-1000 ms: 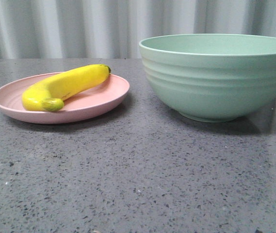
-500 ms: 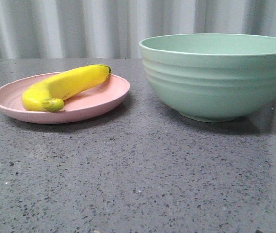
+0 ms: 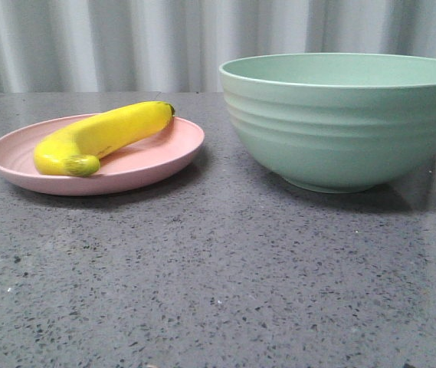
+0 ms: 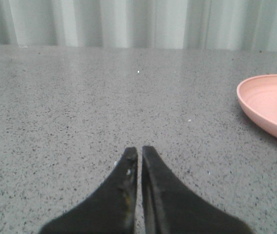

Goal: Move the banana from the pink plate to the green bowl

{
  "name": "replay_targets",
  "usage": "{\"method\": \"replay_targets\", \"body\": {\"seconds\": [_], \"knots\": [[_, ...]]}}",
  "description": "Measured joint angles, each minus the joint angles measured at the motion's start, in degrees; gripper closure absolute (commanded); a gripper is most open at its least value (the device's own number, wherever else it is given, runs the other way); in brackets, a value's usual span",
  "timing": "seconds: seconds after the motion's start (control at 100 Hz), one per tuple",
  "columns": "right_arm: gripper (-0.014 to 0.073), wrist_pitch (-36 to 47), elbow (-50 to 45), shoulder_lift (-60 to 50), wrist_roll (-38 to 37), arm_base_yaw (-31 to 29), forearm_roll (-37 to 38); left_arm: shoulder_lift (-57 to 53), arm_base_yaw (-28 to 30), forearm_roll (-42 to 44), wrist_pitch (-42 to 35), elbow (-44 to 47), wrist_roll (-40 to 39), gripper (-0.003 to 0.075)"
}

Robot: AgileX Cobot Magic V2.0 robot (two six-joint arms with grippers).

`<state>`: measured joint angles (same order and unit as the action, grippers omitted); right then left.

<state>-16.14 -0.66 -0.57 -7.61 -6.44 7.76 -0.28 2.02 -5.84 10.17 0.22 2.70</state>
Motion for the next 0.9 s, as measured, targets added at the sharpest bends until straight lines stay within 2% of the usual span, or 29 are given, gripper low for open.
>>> {"method": "replay_targets", "body": {"seconds": [0.2, 0.37, 0.69, 0.9], "knots": [[0.0655, 7.83, 0.0, 0.0, 0.0, 0.0, 0.23, 0.0, 0.0, -0.12, -4.39, 0.0, 0.0, 0.0741], [0.0655, 16.14, 0.0, 0.0, 0.0, 0.0, 0.36, 0.0, 0.0, -0.25, -5.1, 0.0, 0.0, 0.0741], [0.0655, 17.48, 0.0, 0.0, 0.0, 0.0, 0.52, 0.0, 0.0, 0.16, -4.77, -1.34, 0.0, 0.0741], [0.0655, 11.87, 1.33, 0.0, 0.0, 0.0, 0.61, 0.35, 0.0, 0.94, -4.42, -6.37, 0.0, 0.0741]]}}
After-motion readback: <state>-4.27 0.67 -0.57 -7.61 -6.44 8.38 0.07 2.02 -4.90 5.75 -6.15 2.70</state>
